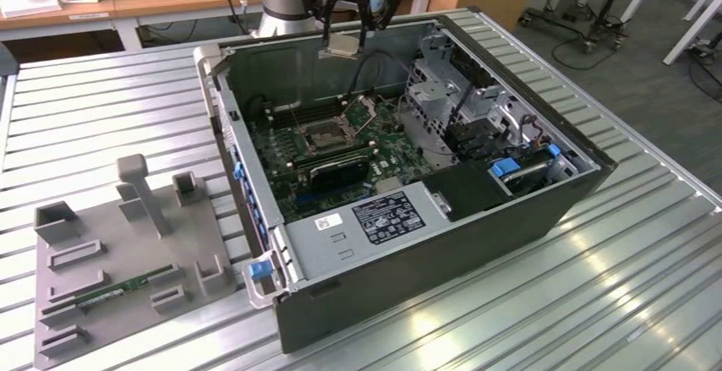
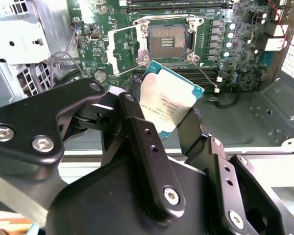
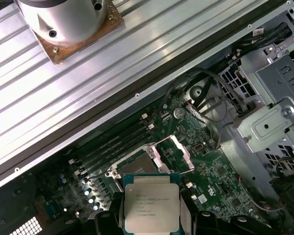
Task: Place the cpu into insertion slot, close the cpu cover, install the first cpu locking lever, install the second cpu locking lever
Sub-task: 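Place the cpu into insertion slot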
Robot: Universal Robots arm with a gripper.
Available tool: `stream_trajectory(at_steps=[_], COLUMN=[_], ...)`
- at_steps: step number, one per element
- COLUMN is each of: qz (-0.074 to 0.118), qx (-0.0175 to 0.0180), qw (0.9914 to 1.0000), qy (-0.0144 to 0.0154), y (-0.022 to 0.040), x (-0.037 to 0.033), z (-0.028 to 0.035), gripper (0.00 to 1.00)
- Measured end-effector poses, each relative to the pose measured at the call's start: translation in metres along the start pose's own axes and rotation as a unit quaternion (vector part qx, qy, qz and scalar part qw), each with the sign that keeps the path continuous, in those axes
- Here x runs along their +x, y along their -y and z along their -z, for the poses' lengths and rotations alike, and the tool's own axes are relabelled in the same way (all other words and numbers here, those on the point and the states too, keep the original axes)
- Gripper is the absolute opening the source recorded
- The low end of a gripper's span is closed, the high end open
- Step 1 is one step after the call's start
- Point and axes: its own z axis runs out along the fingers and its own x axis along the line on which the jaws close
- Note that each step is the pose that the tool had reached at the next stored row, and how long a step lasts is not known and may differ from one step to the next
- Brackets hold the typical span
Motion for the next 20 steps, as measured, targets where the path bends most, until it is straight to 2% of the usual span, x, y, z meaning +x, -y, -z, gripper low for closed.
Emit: stream_trajectory(at_steps=[5,12,20], qz=[-0.021,-0.050,-0.053], qx=[-0.0005,-0.0010,-0.0010], qw=[0.99978,0.99875,0.99859], qy=[0.0018,0.0044,0.0046], y=[0.0000,0.0000,0.0000], x=[0.0000,0.0000,0.0000], z=[-0.0002,-0.0004,-0.0004], gripper=[0.54,0.54,0.54])
